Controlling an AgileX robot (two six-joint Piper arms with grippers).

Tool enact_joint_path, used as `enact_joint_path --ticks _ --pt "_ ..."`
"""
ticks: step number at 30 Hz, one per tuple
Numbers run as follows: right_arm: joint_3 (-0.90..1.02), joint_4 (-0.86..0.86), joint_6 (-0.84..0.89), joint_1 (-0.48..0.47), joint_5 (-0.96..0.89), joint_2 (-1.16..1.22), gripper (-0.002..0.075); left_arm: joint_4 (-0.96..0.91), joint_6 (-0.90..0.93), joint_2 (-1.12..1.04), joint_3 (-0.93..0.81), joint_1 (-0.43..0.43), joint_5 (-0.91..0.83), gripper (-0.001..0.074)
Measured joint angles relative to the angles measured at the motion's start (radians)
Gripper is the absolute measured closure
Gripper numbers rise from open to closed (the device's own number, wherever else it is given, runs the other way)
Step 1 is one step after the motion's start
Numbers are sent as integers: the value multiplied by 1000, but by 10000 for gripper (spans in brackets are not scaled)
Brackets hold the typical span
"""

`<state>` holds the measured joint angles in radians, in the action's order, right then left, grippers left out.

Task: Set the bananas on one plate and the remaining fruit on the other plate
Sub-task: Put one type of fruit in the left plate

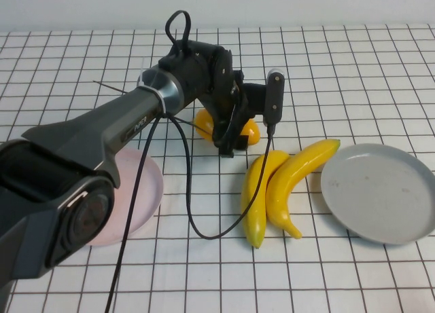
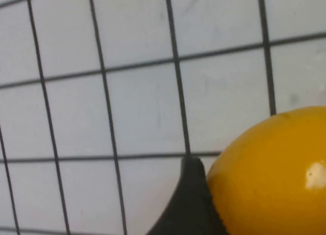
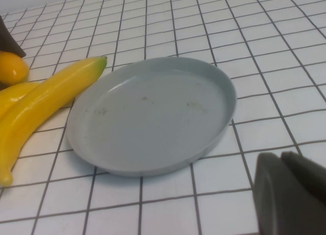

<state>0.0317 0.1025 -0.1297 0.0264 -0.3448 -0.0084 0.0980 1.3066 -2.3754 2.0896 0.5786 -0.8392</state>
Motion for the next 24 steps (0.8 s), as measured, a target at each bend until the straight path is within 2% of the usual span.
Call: enact_joint_path --ticks 9,13,19,24 --pt "0 0 0 0 0 0 742 -230 -297 145 -2 16 -243 237" --pt "0 0 0 0 0 0 742 -237 -489 215 -2 12 -365 237" --pt "0 0 0 0 0 0 742 -237 -961 318 -70 -27 -389 237" --pt "0 0 0 0 0 0 742 -158 -1079 392 -230 -106 -391 238"
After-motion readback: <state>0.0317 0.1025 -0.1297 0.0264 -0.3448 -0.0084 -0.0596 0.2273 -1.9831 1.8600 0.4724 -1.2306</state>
